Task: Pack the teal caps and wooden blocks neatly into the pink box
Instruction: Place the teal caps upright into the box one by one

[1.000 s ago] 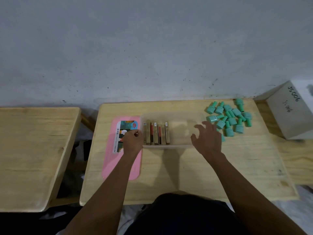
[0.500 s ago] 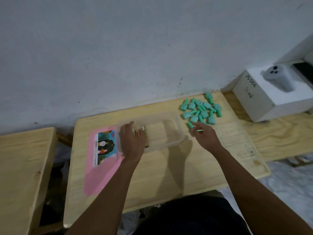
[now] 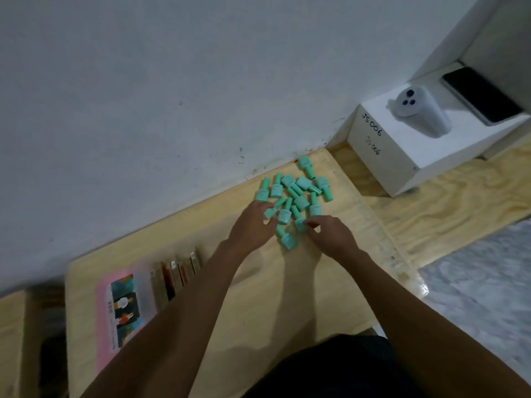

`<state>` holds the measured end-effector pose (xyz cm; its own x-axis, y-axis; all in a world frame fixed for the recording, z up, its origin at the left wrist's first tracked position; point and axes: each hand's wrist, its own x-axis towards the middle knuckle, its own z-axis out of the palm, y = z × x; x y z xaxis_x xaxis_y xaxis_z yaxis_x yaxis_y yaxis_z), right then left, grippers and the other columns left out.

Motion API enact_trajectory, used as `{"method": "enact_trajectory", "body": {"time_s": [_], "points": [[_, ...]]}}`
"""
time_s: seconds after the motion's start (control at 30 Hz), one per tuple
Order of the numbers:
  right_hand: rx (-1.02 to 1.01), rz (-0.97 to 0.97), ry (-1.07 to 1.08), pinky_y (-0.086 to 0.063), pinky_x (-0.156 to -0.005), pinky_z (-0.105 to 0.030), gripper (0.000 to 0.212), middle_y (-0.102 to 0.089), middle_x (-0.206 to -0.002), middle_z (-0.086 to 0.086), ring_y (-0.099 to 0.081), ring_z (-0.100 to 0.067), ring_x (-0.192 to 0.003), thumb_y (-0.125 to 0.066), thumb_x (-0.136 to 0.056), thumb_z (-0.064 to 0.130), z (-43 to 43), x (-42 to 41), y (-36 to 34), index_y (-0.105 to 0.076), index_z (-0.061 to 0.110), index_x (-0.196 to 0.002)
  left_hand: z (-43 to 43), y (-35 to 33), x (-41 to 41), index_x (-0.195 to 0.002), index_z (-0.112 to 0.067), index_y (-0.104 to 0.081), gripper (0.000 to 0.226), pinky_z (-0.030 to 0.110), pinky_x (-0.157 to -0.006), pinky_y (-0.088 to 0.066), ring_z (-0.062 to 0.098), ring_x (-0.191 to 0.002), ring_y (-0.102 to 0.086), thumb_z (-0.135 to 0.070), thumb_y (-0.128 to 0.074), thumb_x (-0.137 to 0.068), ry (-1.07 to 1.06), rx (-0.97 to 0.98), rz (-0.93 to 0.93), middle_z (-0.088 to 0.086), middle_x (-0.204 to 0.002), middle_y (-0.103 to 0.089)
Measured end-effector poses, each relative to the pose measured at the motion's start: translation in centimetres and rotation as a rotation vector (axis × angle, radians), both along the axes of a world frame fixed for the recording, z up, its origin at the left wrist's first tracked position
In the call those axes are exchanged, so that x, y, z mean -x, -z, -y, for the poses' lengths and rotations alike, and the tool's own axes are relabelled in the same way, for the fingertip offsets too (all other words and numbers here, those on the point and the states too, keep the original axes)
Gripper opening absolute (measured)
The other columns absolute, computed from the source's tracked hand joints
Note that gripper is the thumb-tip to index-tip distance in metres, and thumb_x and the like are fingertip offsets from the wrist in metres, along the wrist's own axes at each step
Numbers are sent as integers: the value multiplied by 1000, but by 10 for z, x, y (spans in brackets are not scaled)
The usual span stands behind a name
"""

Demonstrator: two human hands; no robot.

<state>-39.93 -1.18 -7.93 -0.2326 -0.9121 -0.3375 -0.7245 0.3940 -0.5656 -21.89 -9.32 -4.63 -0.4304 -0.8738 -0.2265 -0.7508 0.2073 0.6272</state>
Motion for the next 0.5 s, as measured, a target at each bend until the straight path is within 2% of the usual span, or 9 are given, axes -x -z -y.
{"method": "enact_trajectory", "body": {"time_s": [0.13,0.2,0.27,0.4,0.5], "points": [[-56,-174,-164,-50,-73,-34,34,-70,-105,0,-67,-25,-93,-53,-89,49,22,-27,3,-67,27,-112,30,17,24,-138,-13,-45,50,39,-105,-40,31,-127,-46,-30,-53,-91,-3,-88,229,15,-139,-44],[-45,-239,-208,-46,-65,-30,33,-71,-96,0,-67,-23,-84,-54,-89,47,33,-35,5,-67,22,-106,39,25,31,-139,-16,-42,51,42,-104,-41,31,-128,-45,-32,-50,-92,-16,-125,345,13,-142,-42],[-56,-298,-272,-45,-65,-30,27,-71,-94,-2,-68,-23,-84,-56,-88,40,41,-40,6,-67,18,-102,45,30,37,-138,-19,-44,49,44,-101,-44,31,-126,-48,-33,-50,-92,-10,-140,428,11,-142,-45],[-88,-331,-324,-45,-69,-33,23,-71,-99,-5,-68,-26,-90,-58,-88,31,47,-45,8,-65,16,-105,48,36,43,-132,-21,-52,44,42,-92,-47,32,-117,-54,-31,-55,-89,-5,-136,439,11,-131,-56],[-106,-315,-307,-48,-70,-35,23,-70,-101,-6,-67,-27,-91,-58,-88,28,47,-47,10,-64,15,-106,50,38,43,-128,-17,-54,43,41,-90,-48,31,-114,-56,-31,-58,-87,-13,-176,390,12,-127,-59]]}}
